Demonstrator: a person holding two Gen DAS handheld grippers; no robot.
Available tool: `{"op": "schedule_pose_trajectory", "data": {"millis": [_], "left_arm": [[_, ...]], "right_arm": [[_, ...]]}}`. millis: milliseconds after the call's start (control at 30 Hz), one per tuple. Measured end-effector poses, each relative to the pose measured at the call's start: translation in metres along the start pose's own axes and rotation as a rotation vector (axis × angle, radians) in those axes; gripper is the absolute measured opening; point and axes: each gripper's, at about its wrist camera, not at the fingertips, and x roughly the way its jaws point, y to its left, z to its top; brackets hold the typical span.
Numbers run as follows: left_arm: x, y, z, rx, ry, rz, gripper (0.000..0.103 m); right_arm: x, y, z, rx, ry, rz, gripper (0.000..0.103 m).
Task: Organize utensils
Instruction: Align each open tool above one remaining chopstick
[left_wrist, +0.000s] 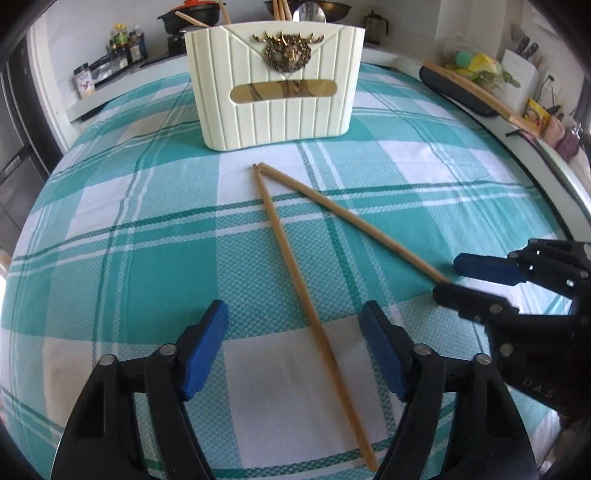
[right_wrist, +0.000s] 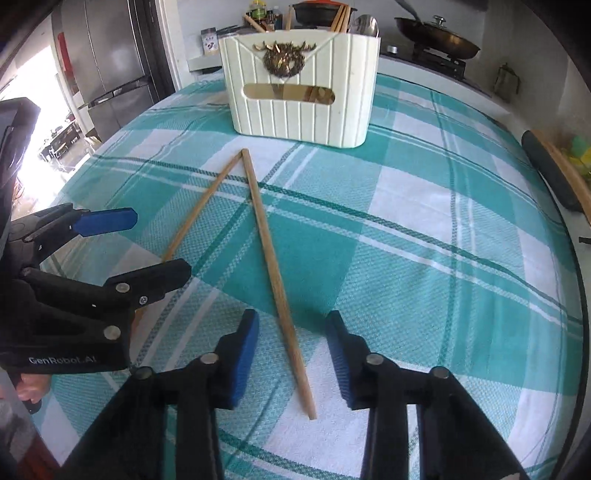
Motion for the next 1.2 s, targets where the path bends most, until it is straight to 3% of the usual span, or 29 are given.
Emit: {"op": "schedule_pose_trajectory", "data": {"millis": [33, 67, 100, 133, 167, 533, 867, 933, 1000, 1033, 1067, 1133, 1200], "left_arm": [[-0.003, 0.000, -0.002, 0.006, -0.022, 0.000, 0.061], [-0.003, -0.001, -0.003, 0.015, -0.025, 0.002, 0.041], [-0.005, -0.001, -0.002, 0.026, -0.032, 0.006, 0.033], [-0.005, -0.001, -0.002, 0.033, -0.030, 0.003, 0.016], [-0.005, 0.000, -0.001, 0.034, -0.026, -0.005, 0.009], [-0.014, 0.030, -0.014, -0.013, -0.027, 0.013, 0.005], [-0.030, 0.065, -0.035, -0.030, -0.015, 0.033, 0.005], [-0.032, 0.066, -0.036, -0.030, -0.018, 0.020, 0.007], [-0.034, 0.066, -0.038, -0.035, -0.022, 0.004, 0.021], [-0.036, 0.067, -0.039, -0.040, -0.027, 0.004, 0.043], [-0.038, 0.068, -0.040, -0.045, -0.038, 0.012, 0.068], [-0.042, 0.068, -0.042, -0.047, -0.067, 0.030, 0.081], [-0.042, 0.068, -0.041, -0.044, -0.066, 0.020, 0.081]], "right_arm": [[0.000, 0.001, 0.000, -0.007, 0.004, -0.003, 0.015], [0.000, 0.000, 0.000, 0.003, 0.004, -0.008, 0.010], [0.000, -0.002, -0.001, 0.018, 0.006, -0.006, 0.010], [-0.001, -0.004, -0.002, 0.033, 0.003, -0.012, 0.009], [-0.002, -0.006, -0.004, 0.048, -0.001, -0.025, 0.008], [-0.033, -0.043, -0.056, 0.275, -0.056, -0.105, 0.007], [-0.062, -0.040, -0.101, 0.315, -0.061, -0.189, 0.008], [-0.063, -0.038, -0.103, 0.314, -0.073, -0.193, 0.011], [-0.064, -0.039, -0.104, 0.326, -0.088, -0.186, 0.035], [-0.063, -0.040, -0.103, 0.332, -0.094, -0.198, 0.056], [-0.064, -0.040, -0.103, 0.334, -0.101, -0.216, 0.062], [-0.063, -0.039, -0.102, 0.319, -0.103, -0.229, 0.062], [-0.058, -0.039, -0.103, 0.313, -0.087, -0.228, 0.062]]}}
